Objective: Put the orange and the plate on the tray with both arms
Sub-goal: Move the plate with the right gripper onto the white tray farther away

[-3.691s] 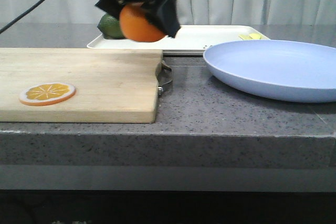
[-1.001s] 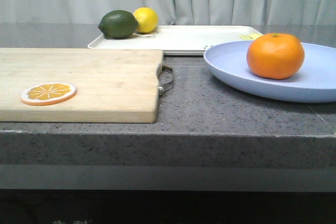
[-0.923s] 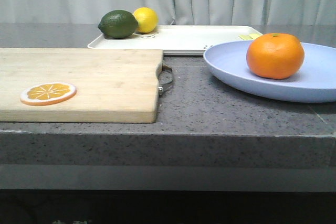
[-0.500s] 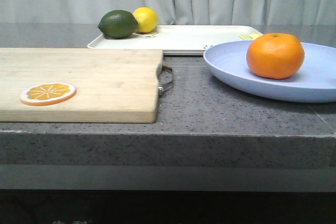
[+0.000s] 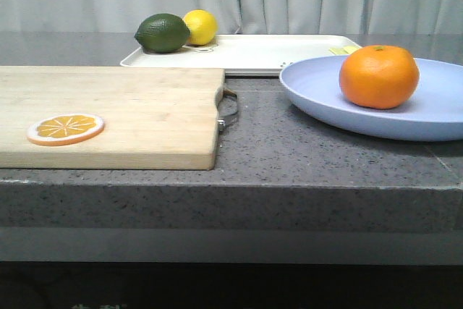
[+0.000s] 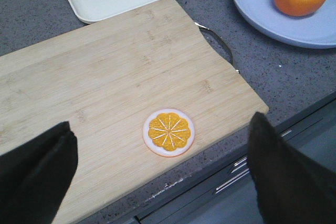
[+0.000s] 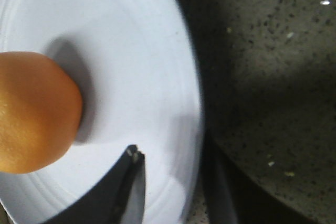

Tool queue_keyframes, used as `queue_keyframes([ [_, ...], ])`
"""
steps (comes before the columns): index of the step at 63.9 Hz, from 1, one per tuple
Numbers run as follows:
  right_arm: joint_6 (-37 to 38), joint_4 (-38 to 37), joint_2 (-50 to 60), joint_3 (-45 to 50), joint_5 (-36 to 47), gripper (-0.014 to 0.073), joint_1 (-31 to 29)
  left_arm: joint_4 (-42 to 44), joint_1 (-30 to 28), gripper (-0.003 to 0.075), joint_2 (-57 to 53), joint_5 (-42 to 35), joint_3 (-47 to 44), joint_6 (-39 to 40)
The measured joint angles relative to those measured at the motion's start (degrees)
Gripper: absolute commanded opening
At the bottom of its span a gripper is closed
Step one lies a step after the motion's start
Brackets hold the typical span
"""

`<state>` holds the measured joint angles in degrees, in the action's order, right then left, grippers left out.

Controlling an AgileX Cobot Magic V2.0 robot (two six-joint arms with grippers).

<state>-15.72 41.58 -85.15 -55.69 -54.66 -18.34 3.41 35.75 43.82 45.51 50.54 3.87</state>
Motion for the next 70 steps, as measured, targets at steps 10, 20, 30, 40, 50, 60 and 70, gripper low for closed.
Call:
queue_keyframes([
  [10,0.0,0.0,-0.1,0.0,0.1,0.0045,0.0,0.0,0.0,0.0631,0.0,0.0,0.0,0.0],
  [20,0.0,0.2,-0.1,0.0,0.6,-0.0023,0.0,0.0,-0.1,0.0631,0.0,0.0,0.0,0.0],
  [30,0.5,0.1,-0.2,0.0,0.3,-0.0067,0.0,0.0,-0.1,0.0631,0.0,0.0,0.0,0.0],
  [40,1.6,0.1,-0.3,0.0,0.3,-0.0067,0.0,0.0,-0.1,0.0631,0.0,0.0,0.0,0.0],
  [50,1.8,0.6,-0.3,0.0,0.4,-0.0067,0.0,0.0,-0.1,0.0631,0.0,0.0,0.0,0.0],
  [60,1.8,1.5,-0.3,0.0,0.4,-0.0067,0.0,0.0,-0.1,0.0631,0.0,0.0,0.0,0.0],
  [70,2.4,3.4,-0.3,-0.3,-0.2,-0.0067,0.0,0.0,-0.1,0.063,0.0,0.0,0.0,0.0],
])
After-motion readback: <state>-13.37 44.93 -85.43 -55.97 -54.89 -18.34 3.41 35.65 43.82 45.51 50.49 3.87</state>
